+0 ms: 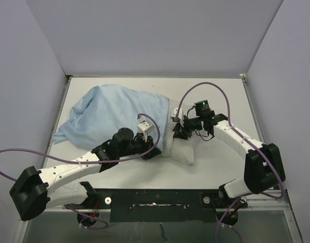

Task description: Put the pillow into the pillowcase

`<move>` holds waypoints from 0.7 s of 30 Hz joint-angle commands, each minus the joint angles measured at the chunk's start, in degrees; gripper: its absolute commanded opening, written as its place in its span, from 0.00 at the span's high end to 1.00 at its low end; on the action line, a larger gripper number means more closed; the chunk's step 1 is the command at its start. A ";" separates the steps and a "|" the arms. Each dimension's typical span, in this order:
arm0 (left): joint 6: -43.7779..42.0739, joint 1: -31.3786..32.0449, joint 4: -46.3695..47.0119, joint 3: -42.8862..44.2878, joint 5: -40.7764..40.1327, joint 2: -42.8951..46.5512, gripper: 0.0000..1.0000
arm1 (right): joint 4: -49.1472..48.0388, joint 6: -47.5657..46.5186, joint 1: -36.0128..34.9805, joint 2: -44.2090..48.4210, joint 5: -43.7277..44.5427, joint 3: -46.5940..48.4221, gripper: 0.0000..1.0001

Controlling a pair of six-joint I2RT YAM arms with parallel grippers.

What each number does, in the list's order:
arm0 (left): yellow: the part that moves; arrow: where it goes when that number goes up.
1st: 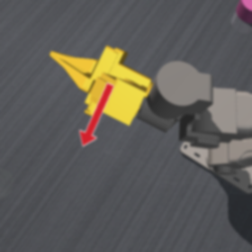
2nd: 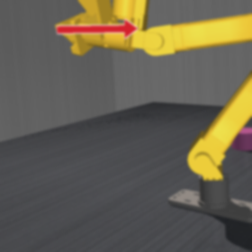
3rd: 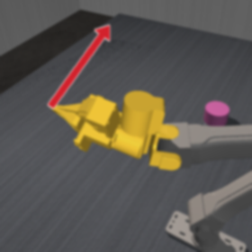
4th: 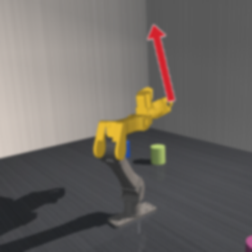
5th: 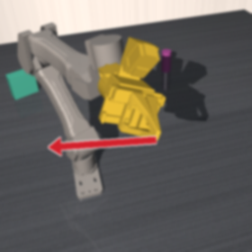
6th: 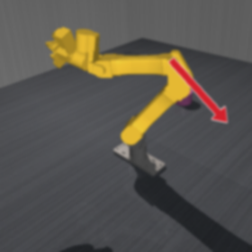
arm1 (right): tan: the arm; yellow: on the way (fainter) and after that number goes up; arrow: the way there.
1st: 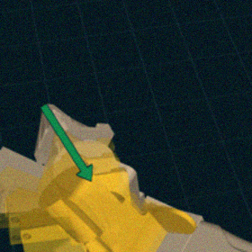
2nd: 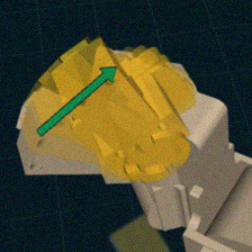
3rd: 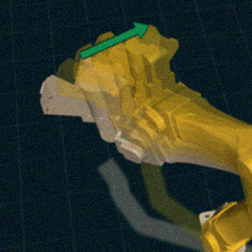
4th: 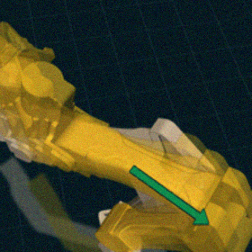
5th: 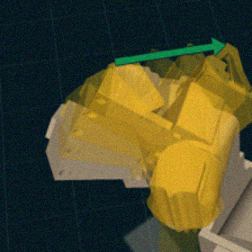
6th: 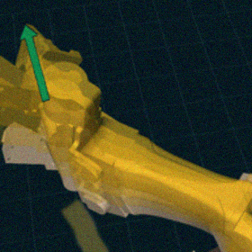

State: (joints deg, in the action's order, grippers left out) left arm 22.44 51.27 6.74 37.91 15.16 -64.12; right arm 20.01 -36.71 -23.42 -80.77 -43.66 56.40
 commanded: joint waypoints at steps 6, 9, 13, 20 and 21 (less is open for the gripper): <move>6.24 1.05 -2.62 -5.06 -7.72 13.99 0.35 | 39.04 -36.34 6.21 8.81 -16.89 6.76 0.15; 7.74 0.99 -7.03 -5.02 -10.80 20.97 0.23 | 37.96 -34.33 8.94 15.64 -17.03 6.58 0.02; 10.34 0.81 -7.38 -6.18 -14.13 25.37 0.04 | 29.36 -24.64 12.50 14.88 -17.86 3.92 0.00; 17.76 -8.10 9.92 -6.78 -2.33 19.54 0.02 | 15.88 -8.16 18.65 14.76 -26.64 -3.18 0.02; 18.48 -10.00 8.57 -4.64 -0.44 16.69 0.02 | 13.67 -6.01 19.42 15.33 -26.35 -3.93 0.02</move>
State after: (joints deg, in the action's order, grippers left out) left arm 35.92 47.05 7.18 29.12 6.96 -40.71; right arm 43.55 -54.26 -6.39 -67.81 -63.83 55.00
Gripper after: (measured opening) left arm 0.978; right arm 0.984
